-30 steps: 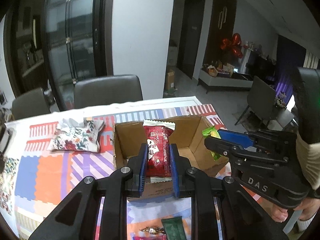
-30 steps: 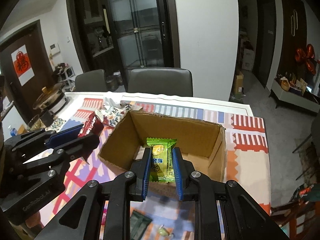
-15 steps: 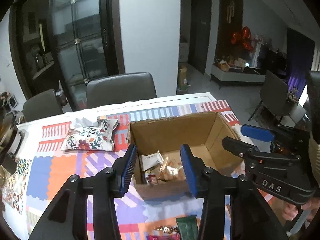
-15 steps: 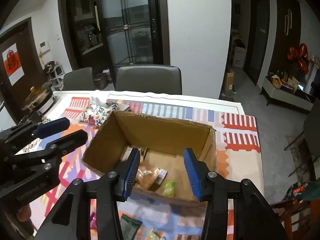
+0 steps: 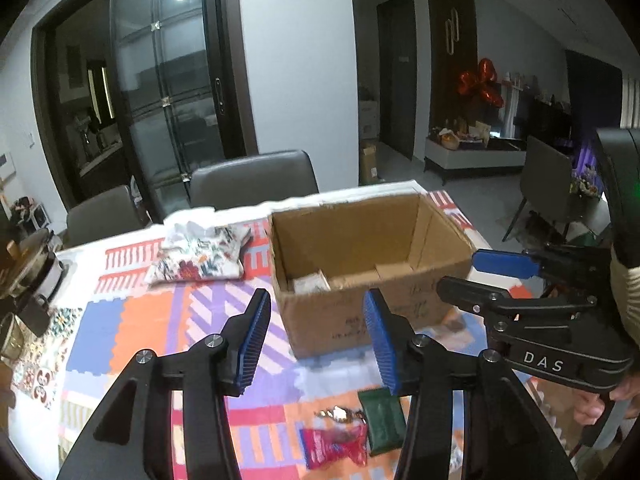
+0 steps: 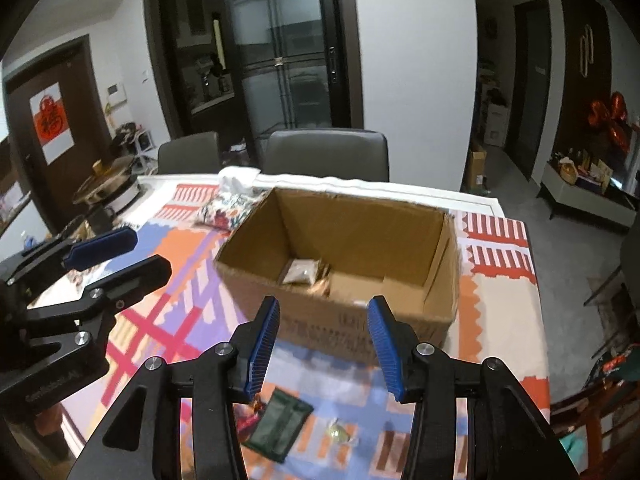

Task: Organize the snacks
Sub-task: 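Move both open tools back to the remaining snacks on the table, then grasp the gold-wrapped chocolate with the left tool while the right grasps the small pale-green packet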

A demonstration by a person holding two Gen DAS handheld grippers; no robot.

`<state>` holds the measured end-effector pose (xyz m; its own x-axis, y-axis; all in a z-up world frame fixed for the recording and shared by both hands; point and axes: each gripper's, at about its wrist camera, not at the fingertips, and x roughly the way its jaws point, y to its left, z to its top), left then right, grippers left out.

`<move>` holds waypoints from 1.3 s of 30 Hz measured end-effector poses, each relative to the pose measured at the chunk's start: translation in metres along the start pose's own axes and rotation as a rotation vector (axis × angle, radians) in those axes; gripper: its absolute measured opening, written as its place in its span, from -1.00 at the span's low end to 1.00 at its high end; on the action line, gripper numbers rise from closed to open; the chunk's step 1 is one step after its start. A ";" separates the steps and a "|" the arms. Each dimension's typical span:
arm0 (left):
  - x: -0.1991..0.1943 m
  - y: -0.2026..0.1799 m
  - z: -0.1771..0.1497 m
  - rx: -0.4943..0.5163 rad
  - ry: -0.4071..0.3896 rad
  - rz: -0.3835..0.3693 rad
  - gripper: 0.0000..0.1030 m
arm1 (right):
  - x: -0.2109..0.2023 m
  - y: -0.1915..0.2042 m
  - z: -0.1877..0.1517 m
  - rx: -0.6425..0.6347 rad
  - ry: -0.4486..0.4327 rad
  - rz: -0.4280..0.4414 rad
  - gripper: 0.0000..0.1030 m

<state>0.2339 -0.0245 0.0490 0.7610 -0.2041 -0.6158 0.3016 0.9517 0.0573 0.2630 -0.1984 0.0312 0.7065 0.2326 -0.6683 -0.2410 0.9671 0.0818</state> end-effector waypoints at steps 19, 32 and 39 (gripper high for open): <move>0.055 0.002 -0.066 -0.153 0.322 -0.127 -0.10 | 0.068 -0.008 -0.066 0.029 0.421 0.018 -0.08; 0.119 0.007 -0.093 -0.233 0.554 -0.184 -0.32 | 0.112 -0.013 -0.087 0.032 0.576 0.005 -0.08; 0.138 0.008 -0.102 -0.257 0.605 -0.170 -0.35 | 0.128 -0.020 -0.097 0.041 0.617 -0.017 -0.08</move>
<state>0.2829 -0.0218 -0.1155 0.2369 -0.2626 -0.9354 0.1852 0.9573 -0.2219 0.2936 -0.1981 -0.1276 0.1923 0.1268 -0.9731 -0.1990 0.9761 0.0879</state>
